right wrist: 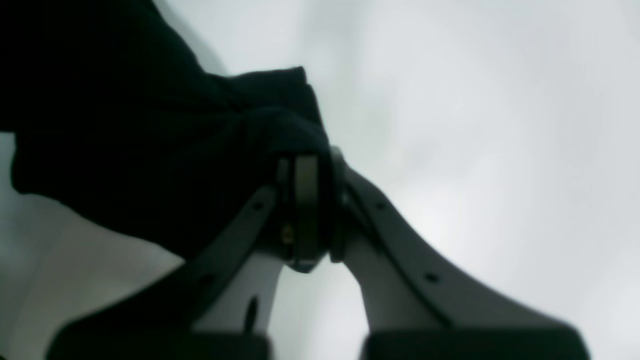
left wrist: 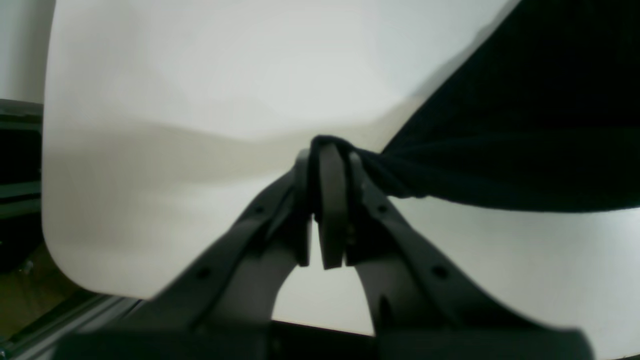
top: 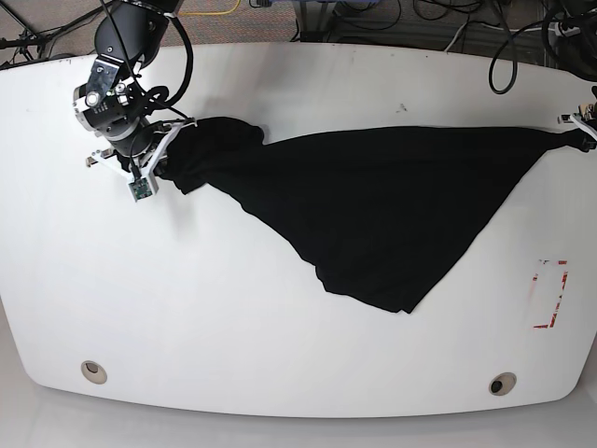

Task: Fold the T-shirt properly
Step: 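Swing the shirt with both grippers and lay it down diagonally, then release the shirt with the left gripper and move it to the hem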

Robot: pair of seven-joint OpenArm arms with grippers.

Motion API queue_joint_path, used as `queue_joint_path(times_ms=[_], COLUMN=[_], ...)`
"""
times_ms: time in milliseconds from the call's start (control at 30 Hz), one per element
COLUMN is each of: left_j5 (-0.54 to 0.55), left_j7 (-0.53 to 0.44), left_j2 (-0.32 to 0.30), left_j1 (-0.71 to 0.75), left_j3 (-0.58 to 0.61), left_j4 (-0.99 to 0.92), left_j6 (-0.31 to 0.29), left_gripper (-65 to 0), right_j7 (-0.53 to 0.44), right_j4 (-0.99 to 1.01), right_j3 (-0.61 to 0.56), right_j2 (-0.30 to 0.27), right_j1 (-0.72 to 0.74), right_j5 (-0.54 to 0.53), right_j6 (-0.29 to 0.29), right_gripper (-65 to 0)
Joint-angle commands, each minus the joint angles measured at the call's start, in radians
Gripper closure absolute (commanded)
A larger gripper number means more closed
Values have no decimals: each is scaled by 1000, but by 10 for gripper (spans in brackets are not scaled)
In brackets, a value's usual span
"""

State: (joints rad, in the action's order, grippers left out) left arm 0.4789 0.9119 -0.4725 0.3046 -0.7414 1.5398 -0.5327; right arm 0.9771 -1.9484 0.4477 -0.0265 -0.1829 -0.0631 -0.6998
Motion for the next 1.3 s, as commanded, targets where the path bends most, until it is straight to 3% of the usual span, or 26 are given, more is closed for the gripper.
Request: queue_joint_path(times_ms=[0, 200, 400, 567, 767, 867, 1267], left_j5=[10, 13, 14, 14, 8, 7, 5], left_j7=[-15, -15, -15, 19, 135, 141, 114], left_j2=[-27, -21, -21, 10, 74, 103, 128], left_j1=[23, 29, 15, -43, -175, -239, -571], left_j3=[-8, 9, 122, 171, 181, 185, 285], left_j4=[20, 20, 26, 63, 126, 109, -227], left_j6=[-2, -4, -56, -91, -93, -91, -86], left_gripper=[-108, -356, -499, -506, -506, -506, -506], right_j7=[-19, -19, -19, -19, -19, -19, -20], right_j4=[-19, -19, -21, -21, -21, -19, -19], right_j3=[4, 1, 1, 1, 1, 1, 3], right_j2=[-10, -8, 7, 13, 15, 17, 21], right_j1=[9, 15, 16, 24, 27, 33, 58], right_j5=[-14, -16, -16, -16, -16, -16, -16], right_j6=[2, 2, 2, 2, 2, 2, 2], right_gripper=[-21, -21, -21, -21, -21, -21, -21])
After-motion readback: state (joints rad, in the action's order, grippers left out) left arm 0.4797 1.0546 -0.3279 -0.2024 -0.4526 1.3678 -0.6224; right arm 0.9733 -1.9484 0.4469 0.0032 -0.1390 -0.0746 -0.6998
